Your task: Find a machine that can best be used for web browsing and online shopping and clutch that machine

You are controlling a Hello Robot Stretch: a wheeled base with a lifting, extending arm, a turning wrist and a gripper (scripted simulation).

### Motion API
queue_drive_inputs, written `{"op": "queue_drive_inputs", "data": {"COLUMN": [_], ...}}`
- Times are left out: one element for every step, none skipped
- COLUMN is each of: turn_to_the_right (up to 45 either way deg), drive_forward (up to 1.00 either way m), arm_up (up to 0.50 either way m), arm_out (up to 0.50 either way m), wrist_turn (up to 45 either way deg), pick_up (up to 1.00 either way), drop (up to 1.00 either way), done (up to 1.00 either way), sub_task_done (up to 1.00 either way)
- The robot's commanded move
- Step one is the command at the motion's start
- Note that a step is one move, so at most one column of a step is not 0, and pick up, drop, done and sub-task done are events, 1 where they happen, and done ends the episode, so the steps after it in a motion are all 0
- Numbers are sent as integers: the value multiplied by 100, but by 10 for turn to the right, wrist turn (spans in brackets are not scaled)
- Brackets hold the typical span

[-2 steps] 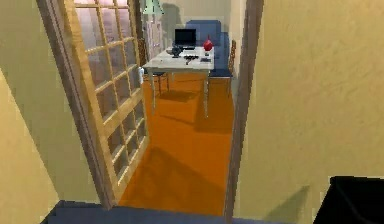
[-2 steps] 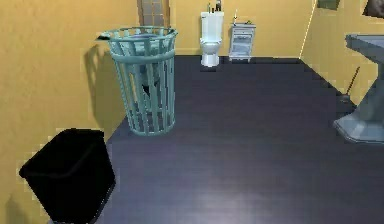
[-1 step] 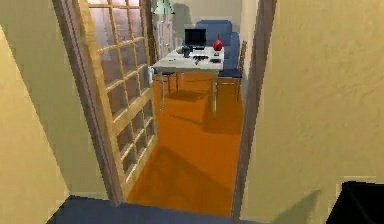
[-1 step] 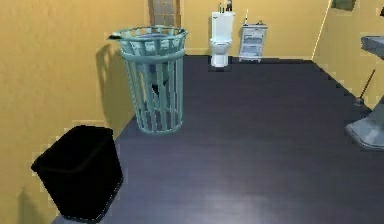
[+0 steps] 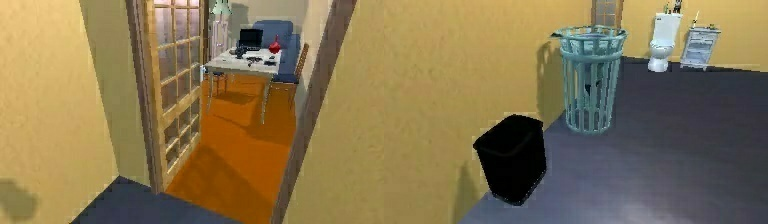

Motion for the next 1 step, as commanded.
{"op": "queue_drive_inputs", "data": {"turn_to_the_right": [0], "drive_forward": [100], "arm_up": [0], "arm_out": [0], "wrist_turn": [0], "pick_up": [0], "drop": [0], "done": [0], "sub_task_done": [0]}}
